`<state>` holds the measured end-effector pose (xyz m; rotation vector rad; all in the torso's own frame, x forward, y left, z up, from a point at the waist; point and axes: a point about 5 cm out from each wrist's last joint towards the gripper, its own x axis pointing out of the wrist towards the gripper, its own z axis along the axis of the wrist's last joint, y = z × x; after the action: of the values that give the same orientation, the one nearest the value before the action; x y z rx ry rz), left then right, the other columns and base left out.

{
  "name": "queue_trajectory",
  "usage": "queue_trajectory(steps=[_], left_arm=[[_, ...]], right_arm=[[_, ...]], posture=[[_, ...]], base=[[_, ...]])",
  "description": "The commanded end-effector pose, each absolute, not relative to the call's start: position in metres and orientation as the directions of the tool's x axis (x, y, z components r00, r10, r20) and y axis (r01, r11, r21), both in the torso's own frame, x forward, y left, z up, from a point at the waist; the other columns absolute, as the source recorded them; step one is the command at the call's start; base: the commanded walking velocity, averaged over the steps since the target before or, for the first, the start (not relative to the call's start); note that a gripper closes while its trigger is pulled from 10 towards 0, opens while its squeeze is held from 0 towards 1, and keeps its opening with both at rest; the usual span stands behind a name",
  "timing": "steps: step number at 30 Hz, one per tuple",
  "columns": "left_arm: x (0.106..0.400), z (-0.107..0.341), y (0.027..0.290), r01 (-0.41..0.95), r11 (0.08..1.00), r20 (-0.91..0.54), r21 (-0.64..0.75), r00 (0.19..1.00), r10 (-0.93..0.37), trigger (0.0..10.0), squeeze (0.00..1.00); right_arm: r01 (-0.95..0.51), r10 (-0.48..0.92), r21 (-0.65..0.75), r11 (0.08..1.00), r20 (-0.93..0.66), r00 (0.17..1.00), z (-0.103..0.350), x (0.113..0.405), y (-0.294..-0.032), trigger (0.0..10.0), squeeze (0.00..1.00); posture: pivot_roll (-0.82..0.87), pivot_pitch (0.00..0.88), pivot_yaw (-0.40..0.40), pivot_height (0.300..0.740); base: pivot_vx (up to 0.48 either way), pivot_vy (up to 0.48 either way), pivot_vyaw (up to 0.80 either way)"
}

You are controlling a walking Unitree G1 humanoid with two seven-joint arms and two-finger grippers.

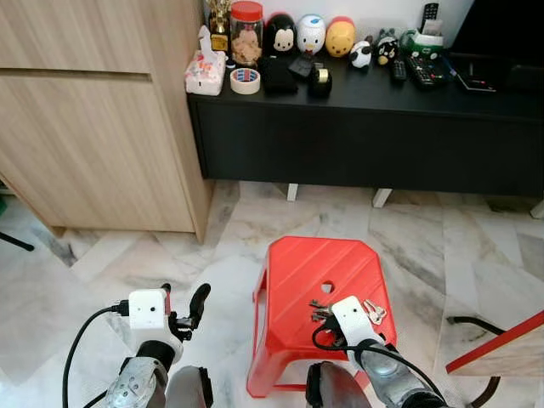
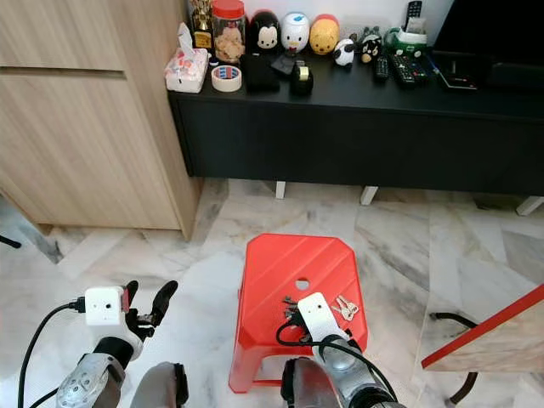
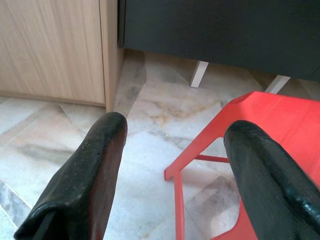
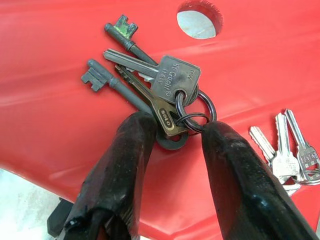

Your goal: Hang keys on a hook

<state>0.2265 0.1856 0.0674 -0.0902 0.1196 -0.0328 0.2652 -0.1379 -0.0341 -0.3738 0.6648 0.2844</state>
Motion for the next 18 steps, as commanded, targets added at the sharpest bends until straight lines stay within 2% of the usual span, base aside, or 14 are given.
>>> queue_trajectory(steps=[1,3,13,18], left_arm=[[0.223,0.067,0.184,0.031,0.995,-0.134,-0.092,0.990,-0.044,10.0,0.00],[0.224,0.066,0.184,0.031,0.995,-0.135,-0.092,0.990,-0.044,10.0,0.00],[0.224,0.065,0.180,0.041,0.995,-0.142,-0.095,0.988,-0.054,10.0,0.00],[0.227,0.064,0.180,0.040,0.995,-0.141,-0.094,0.989,-0.053,10.0,0.00]], right_arm=[[-0.398,0.147,-0.228,0.889,-0.680,0.718,-0.042,0.256,-0.137,1.0,0.00],[-0.399,0.148,-0.228,0.888,-0.680,0.718,-0.041,0.256,-0.137,0.0,0.00],[-0.429,0.169,-0.241,0.871,-0.673,0.720,-0.039,0.260,-0.133,0.0,0.00],[-0.419,0.189,-0.238,0.876,-0.631,0.752,-0.031,0.268,-0.127,0.0,0.00]], posture=[[0.05,0.177,-0.100,0.626],[0.05,0.177,-0.100,0.626],[0.05,0.173,-0.101,0.626],[0.04,0.165,-0.101,0.626]], base=[[0.000,0.000,0.00],[0.000,0.000,0.00],[0.000,0.000,0.00],[0.000,0.000,0.00]])
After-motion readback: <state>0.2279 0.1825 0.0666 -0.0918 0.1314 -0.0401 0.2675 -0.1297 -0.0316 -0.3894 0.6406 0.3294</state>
